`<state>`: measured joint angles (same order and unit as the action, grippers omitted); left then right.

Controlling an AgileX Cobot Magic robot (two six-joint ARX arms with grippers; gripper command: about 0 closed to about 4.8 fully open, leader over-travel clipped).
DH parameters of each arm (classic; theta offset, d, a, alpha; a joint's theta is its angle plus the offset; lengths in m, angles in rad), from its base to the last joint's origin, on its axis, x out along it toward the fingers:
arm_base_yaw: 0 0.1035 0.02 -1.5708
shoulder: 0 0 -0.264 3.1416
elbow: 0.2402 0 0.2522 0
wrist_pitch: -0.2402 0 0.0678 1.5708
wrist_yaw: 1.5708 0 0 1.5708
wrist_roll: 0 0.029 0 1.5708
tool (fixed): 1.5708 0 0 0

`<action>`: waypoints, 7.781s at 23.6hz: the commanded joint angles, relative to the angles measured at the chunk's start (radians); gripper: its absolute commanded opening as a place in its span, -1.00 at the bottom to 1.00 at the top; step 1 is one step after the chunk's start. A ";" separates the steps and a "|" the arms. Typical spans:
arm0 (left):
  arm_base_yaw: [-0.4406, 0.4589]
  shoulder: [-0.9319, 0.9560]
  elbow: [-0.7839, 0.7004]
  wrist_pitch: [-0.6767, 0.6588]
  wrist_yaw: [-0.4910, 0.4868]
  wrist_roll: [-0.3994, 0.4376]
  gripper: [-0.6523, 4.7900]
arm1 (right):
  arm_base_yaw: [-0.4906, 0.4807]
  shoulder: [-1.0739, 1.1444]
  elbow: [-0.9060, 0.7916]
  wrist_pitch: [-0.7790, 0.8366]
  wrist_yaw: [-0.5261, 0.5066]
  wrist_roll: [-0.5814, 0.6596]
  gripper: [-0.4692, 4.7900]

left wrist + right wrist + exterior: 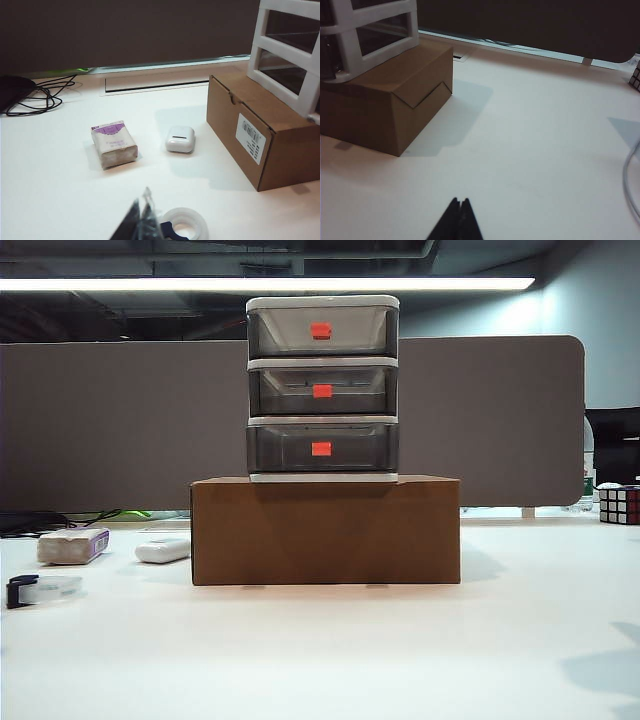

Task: Open the third layer of the drawer on the table, pick up the transparent tape on the table and put it in, and finally close the drawer.

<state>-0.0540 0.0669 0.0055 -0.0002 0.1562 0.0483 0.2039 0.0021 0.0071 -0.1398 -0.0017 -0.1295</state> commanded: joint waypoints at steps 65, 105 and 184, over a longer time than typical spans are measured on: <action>-1.019 1.640 0.575 1.032 -0.906 -0.215 -0.07 | 0.192 1.015 0.428 0.333 -0.375 0.205 -0.84; -0.990 1.723 0.671 0.982 -0.981 -0.179 -0.49 | 0.193 1.042 0.467 0.537 -0.472 0.182 -0.84; -1.013 0.869 0.280 0.531 -0.843 -0.139 -0.47 | 0.192 1.415 0.747 0.591 -0.569 0.182 -0.84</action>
<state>-1.1339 0.9894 0.2855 0.6849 -0.8711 -0.0395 0.3958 1.4223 0.7498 0.4576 -0.5579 0.0525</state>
